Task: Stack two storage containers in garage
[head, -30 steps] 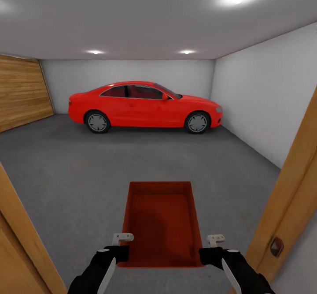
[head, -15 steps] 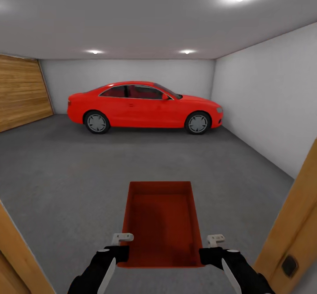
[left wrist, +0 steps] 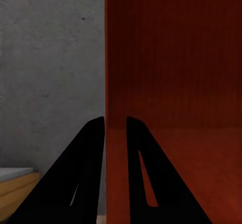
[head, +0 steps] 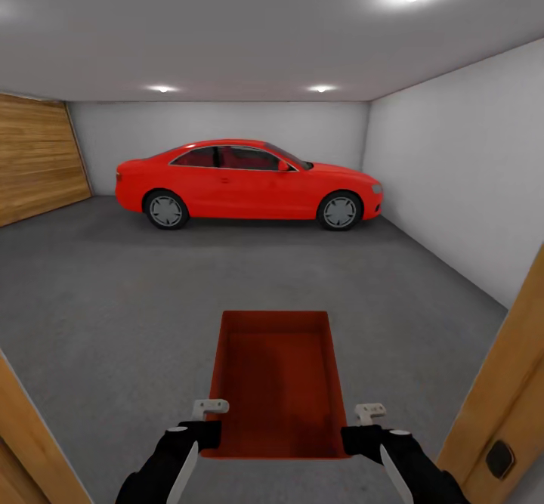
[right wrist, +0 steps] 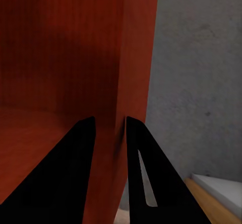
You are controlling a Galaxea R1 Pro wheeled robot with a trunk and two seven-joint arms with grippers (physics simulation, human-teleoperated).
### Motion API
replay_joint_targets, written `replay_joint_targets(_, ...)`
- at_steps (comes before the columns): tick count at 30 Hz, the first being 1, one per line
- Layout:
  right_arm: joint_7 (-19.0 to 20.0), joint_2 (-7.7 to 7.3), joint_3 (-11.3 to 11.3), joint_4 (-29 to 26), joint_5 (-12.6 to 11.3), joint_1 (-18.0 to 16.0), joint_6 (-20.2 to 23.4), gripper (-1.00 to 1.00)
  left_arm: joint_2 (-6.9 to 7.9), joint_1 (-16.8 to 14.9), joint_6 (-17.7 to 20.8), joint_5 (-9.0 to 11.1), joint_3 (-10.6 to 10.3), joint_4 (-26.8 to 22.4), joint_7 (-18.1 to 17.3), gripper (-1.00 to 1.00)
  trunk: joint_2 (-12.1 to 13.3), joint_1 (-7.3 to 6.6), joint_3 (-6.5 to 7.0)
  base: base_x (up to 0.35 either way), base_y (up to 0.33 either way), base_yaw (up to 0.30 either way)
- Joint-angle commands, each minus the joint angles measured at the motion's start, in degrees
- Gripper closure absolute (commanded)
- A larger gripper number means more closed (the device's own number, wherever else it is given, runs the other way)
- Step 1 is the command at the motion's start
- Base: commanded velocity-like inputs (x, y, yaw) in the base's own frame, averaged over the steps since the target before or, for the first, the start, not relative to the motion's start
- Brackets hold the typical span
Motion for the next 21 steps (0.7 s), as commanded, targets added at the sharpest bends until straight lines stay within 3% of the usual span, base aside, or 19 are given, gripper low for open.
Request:
replay_joint_targets(1,0.07,0.27,1.88,-0.18,-0.13,0.0,-0.24,1.0,-0.65,-0.05,0.44,-0.59,0.69,-0.06,0.44,1.0,-0.09,0.02,-0.1,0.0,0.008,0.0)
replay_joint_targets(8,0.1,0.27,1.88,-0.03,-0.12,0.0,-0.34,1.0,-0.66,-0.05,0.44,-0.52,0.69,-0.06,0.42,1.0,-0.09,0.02,-0.1,0.055,0.123,0.0)
replay_joint_targets(21,0.15,0.27,1.88,-0.02,-0.12,0.0,-0.34,1.0,-0.7,-0.05,0.44,-0.51,0.69,-0.06,0.42,1.0,-0.09,0.02,-0.1,0.004,0.008,0.001)
